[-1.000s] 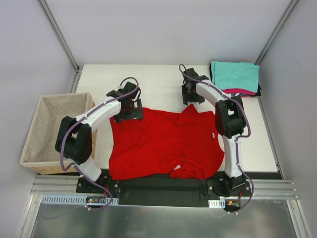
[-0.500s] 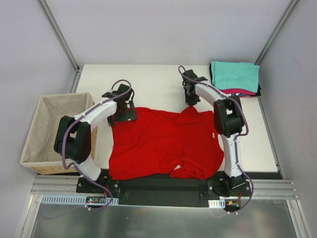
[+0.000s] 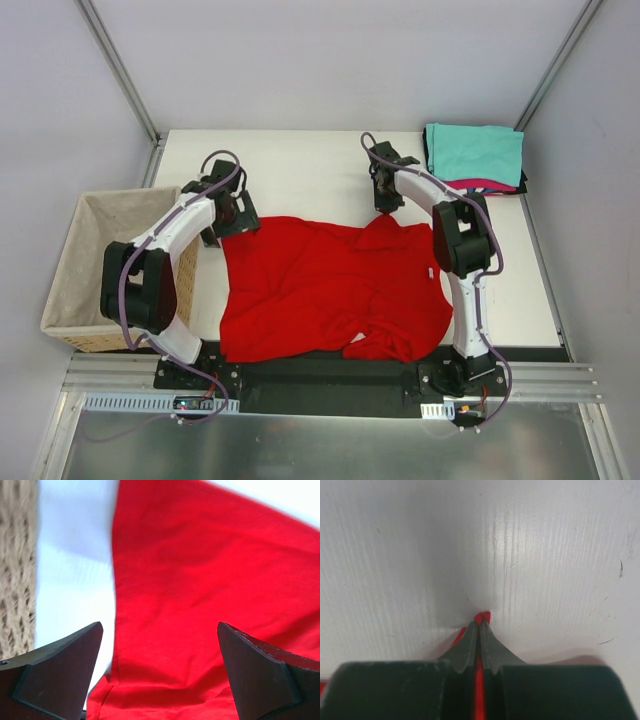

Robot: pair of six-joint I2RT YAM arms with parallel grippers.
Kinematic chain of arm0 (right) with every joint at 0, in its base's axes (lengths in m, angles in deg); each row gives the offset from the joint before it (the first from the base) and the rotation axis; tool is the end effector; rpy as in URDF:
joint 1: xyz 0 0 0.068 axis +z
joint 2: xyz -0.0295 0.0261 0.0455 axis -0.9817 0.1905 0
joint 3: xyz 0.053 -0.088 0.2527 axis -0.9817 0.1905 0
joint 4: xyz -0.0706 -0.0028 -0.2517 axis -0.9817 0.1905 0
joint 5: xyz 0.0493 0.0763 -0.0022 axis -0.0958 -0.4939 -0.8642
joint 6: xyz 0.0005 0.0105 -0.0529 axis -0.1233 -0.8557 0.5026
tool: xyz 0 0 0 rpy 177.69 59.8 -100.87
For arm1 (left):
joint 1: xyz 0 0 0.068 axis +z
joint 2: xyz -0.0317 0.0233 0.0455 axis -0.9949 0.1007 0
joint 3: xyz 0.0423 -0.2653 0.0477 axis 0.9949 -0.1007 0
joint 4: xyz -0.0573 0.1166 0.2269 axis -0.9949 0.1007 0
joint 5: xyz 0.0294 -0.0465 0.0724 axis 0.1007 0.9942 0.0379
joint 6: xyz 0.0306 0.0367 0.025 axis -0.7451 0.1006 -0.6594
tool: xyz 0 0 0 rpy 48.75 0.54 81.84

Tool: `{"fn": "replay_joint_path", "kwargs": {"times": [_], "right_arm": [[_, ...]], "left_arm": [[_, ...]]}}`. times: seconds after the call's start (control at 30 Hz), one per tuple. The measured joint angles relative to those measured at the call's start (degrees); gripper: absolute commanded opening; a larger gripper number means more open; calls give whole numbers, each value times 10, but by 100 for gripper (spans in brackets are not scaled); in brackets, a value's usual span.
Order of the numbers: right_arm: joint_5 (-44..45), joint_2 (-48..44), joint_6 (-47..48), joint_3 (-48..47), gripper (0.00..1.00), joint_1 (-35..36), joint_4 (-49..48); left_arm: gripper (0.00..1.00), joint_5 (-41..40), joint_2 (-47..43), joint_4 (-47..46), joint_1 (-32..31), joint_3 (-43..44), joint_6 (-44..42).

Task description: Fold and stack the t-shirts

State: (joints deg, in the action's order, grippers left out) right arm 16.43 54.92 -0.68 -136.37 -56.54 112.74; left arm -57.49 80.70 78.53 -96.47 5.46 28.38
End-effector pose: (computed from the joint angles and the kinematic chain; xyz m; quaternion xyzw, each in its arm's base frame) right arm 0.4480 0.1761 0.1724 -0.1529 0.9502 -0.0670 0.2631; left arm 0.3183 -0.0637 0.2327 -0.1842 0.9491 -0.0234 0.2545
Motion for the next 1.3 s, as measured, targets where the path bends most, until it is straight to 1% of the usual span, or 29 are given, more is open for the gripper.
{"fn": "replay_joint_path", "kwargs": {"times": [0.1, 0.3, 0.43, 0.57, 0.67, 0.93, 1.1, 1.3], "right_arm": [[-1, -4, 0, 7, 1, 0, -7], [-4, -17, 0, 29, 1, 0, -21], [-6, -24, 0, 41, 1, -2, -28], [-10, -27, 0, 45, 1, -2, -29], [-13, -27, 0, 45, 1, -3, -30], [-15, -30, 0, 51, 1, -3, -35], [-15, -33, 0, 55, 1, -4, -37], [-21, -33, 0, 55, 1, -5, -37]], "left_arm": [[98, 7, 18, -4, 3, 26, -6], [96, 11, 85, -18, 15, 65, -12], [95, 14, 119, -17, 39, 80, -8], [94, 21, 156, -17, 68, 116, 5], [93, 26, 181, -12, 78, 147, 28], [88, 45, 247, -8, 79, 240, 107], [88, 52, 276, -3, 79, 250, 146], [86, 51, 281, 9, 83, 250, 166]]}}
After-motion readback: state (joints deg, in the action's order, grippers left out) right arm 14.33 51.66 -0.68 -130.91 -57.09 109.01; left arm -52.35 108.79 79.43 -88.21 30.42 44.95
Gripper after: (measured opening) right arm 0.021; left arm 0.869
